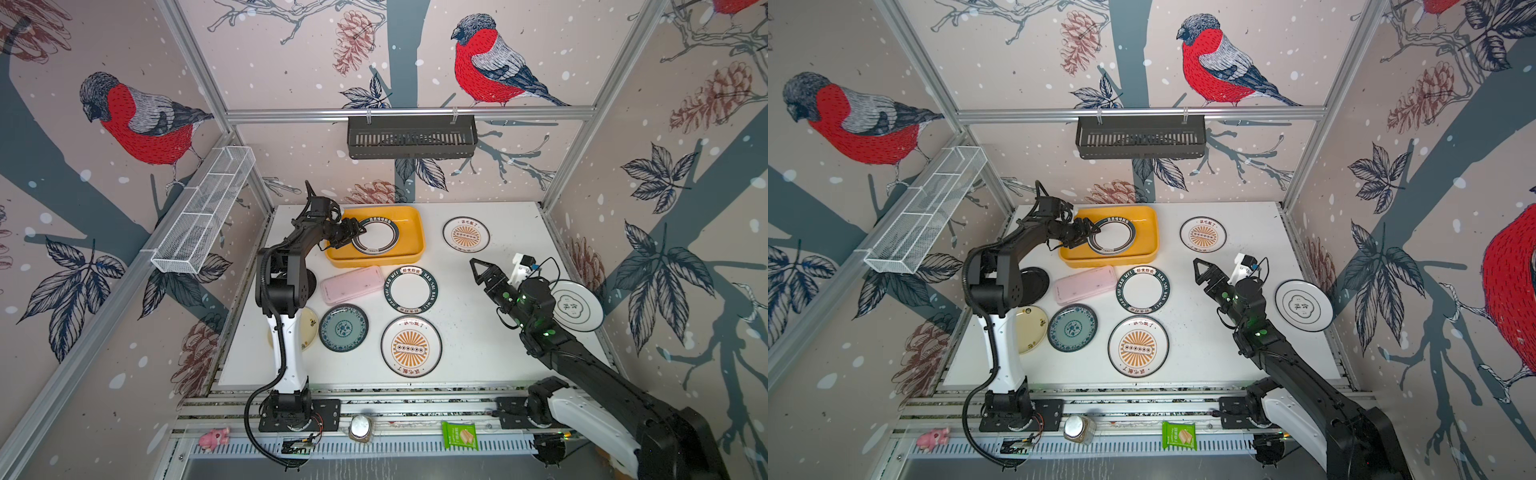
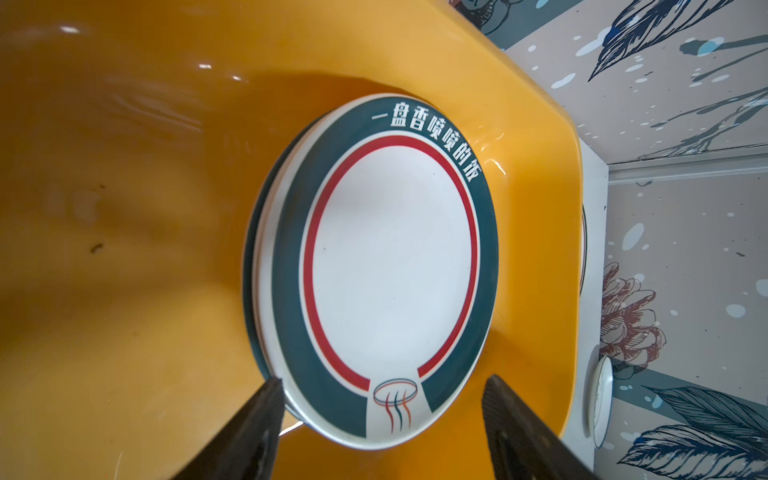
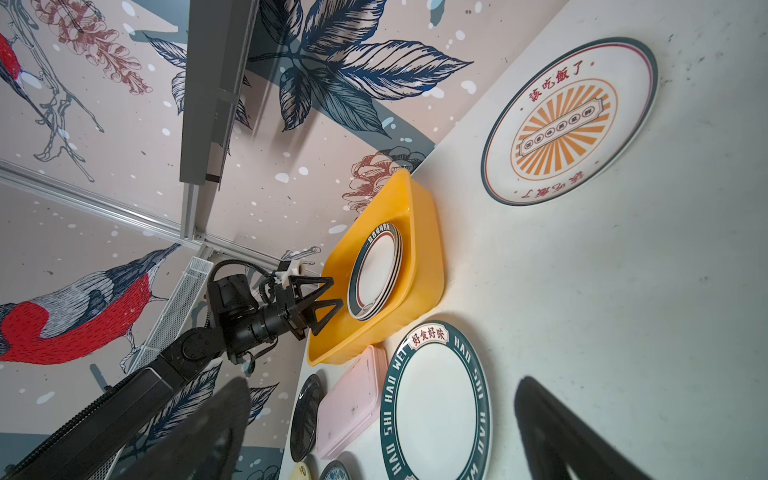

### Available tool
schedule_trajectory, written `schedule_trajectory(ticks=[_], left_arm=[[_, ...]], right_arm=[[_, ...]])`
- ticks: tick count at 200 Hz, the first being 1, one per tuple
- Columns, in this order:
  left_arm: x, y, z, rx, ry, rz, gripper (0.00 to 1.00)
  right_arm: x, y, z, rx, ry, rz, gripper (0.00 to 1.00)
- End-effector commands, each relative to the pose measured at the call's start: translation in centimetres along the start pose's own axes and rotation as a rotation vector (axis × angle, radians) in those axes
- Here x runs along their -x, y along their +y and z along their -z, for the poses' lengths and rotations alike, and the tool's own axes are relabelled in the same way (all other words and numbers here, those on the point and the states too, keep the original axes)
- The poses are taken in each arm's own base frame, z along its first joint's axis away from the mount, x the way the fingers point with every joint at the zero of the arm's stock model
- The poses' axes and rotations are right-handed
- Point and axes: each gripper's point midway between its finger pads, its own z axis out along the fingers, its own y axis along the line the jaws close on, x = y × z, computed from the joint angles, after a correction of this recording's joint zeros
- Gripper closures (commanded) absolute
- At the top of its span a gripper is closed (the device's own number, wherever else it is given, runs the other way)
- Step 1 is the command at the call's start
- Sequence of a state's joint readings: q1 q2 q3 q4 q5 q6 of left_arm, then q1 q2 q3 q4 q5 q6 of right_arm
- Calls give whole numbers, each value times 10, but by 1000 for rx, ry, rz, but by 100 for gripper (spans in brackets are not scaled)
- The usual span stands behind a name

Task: Place the plates into the plastic bin on the countertop

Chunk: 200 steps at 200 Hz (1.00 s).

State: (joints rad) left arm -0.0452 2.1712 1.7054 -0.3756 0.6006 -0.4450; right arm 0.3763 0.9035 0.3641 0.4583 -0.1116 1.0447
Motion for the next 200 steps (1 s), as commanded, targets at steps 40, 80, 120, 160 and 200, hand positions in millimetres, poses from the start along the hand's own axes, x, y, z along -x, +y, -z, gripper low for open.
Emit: schedule_trajectory(ticks=[40, 80, 120, 160, 200], left_arm=[[4, -55, 59, -9, -150, -230, 14], [-19, -114, 99, -62, -230, -407, 6], [-63, -168, 130, -188, -274, -533, 4], [-125, -228, 141, -348, -246, -731, 4], [-191, -267, 128, -501, -138, -821, 4]], right_arm=[[7, 5, -1, 17, -29, 2, 0], [11, 1, -3, -24, -32, 10, 0], [27, -13, -3, -115, -67, 8, 0], [62, -57, 11, -346, -143, 16, 0], [102, -119, 57, -578, -269, -36, 0]])
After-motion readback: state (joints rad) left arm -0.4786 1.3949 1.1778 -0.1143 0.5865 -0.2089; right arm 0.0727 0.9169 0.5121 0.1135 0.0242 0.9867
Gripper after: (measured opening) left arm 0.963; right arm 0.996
